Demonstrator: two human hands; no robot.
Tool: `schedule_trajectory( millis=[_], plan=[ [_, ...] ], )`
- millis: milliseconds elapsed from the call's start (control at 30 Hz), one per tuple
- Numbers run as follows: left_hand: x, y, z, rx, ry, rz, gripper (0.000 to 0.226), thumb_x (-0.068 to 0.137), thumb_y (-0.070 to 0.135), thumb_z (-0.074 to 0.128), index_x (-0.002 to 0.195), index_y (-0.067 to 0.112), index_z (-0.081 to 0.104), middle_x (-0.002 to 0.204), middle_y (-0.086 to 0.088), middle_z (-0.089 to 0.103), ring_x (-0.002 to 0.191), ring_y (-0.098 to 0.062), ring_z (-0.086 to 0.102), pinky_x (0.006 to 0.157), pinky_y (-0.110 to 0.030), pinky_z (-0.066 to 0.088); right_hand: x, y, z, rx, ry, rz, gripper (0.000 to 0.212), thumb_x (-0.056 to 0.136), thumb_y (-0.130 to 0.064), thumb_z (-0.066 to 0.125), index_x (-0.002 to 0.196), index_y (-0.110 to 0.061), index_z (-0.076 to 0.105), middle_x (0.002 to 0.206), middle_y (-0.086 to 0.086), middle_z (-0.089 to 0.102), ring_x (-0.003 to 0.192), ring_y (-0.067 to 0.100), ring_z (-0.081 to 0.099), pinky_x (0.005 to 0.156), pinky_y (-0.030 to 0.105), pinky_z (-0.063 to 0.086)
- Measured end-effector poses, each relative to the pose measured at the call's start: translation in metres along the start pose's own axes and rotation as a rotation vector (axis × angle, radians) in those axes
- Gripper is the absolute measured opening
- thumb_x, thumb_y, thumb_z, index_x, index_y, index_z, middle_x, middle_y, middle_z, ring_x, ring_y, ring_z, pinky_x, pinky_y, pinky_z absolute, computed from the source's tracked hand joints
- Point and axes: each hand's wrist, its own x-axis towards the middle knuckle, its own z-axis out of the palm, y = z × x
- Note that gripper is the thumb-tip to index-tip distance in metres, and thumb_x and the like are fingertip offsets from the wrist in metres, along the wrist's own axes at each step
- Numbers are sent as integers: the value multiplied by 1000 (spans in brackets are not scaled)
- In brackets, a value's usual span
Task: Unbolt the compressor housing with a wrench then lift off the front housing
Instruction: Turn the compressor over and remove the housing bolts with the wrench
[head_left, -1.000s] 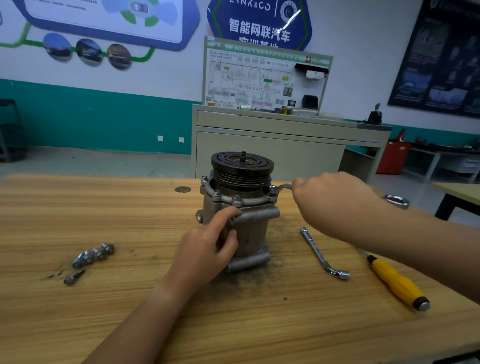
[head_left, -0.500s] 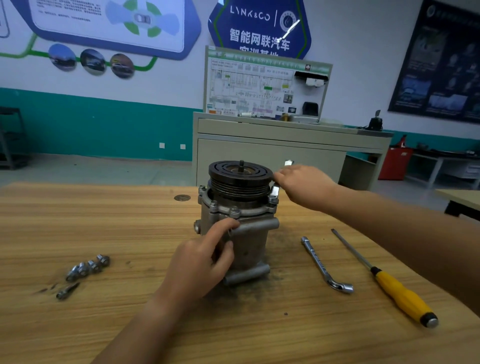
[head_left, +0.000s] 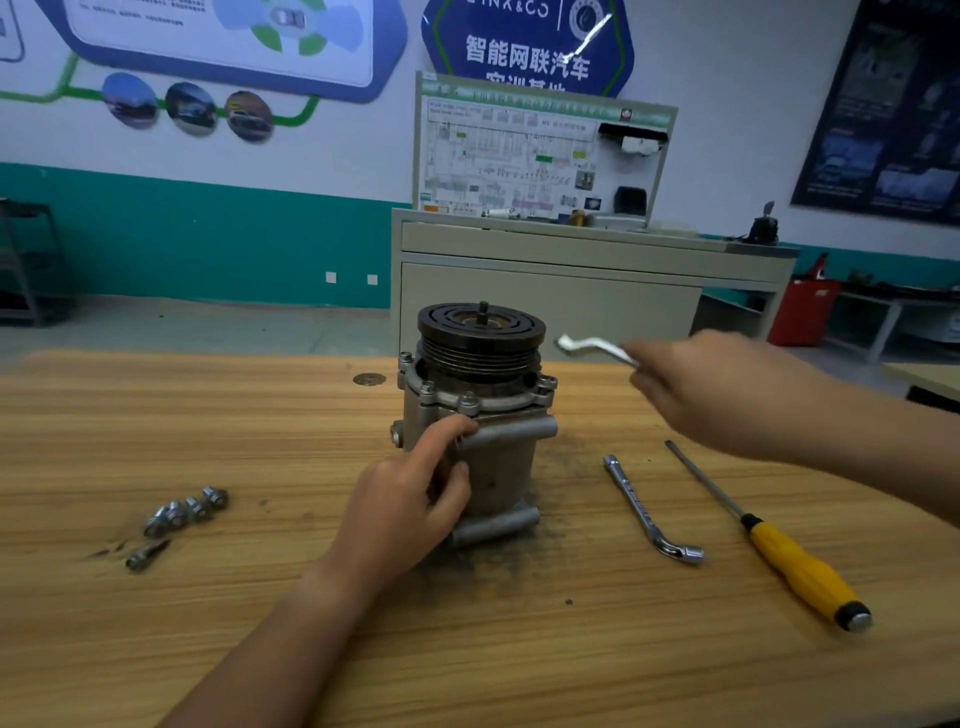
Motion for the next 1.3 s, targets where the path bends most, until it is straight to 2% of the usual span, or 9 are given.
schedule_trajectory(
  millis=[100,200,433,600,833,967,1100,1200,1300],
  plan=[
    [0,0,0,1,9,12,36,84,22,53,118,31,48,56,13,48,42,-3,44,39,-19,37,2,-12,11,-164,-40,-24,35,98,-20,38,132,-26,35,64,-7,38,53,6,37,44,19,29],
    [1,-2,1,9,15,11,38,83,24,51,116,40,40,54,13,45,42,-6,43,41,-20,36,11,-14,13,-305,-19,-48,41,94,-10,40,133,-23,36,59,-4,35,48,9,33,40,21,25],
    [0,-3,3,-8,30,24,36,84,22,53,118,33,48,57,11,50,52,-11,51,41,-20,37,12,-26,-1,-567,-111,-176,33,89,0,46,121,-7,42,55,-1,32,43,13,29,36,24,22],
    [1,-3,4,-17,25,23,36,84,25,51,117,38,47,56,6,54,51,-12,52,43,-24,40,15,-24,10,-543,-115,-151,47,91,-4,41,135,-6,25,56,-2,34,44,12,32,38,23,27],
    [1,-6,2,7,11,32,33,84,34,47,117,39,42,50,23,36,47,14,44,45,0,27,37,2,16,-542,-79,-118,48,94,-13,46,135,-21,22,63,-5,35,49,7,33,42,19,24],
    [4,-6,2,5,3,56,32,83,38,40,115,43,38,60,19,45,59,-1,51,44,-1,28,65,0,41,-408,55,-115,37,92,-8,47,125,-20,33,83,-4,56,77,16,57,67,24,40],
    [7,-3,3,19,21,74,30,83,35,42,113,39,40,63,19,44,57,-2,49,45,-1,26,85,-7,54,-336,184,-141,32,94,-8,43,124,-19,42,113,0,60,103,18,56,96,27,38],
    [6,-4,2,16,20,69,31,83,34,43,113,40,41,60,22,43,58,-2,51,45,-1,27,76,0,44,-125,276,17,28,97,-14,40,124,-20,43,93,-1,61,85,16,59,75,26,48],
    [6,-6,4,5,4,59,32,82,41,39,114,43,38,57,22,46,54,2,52,46,-5,31,48,12,27,180,400,176,22,98,-26,34,114,-15,43,60,-2,48,51,13,47,42,27,35]
  ],
)
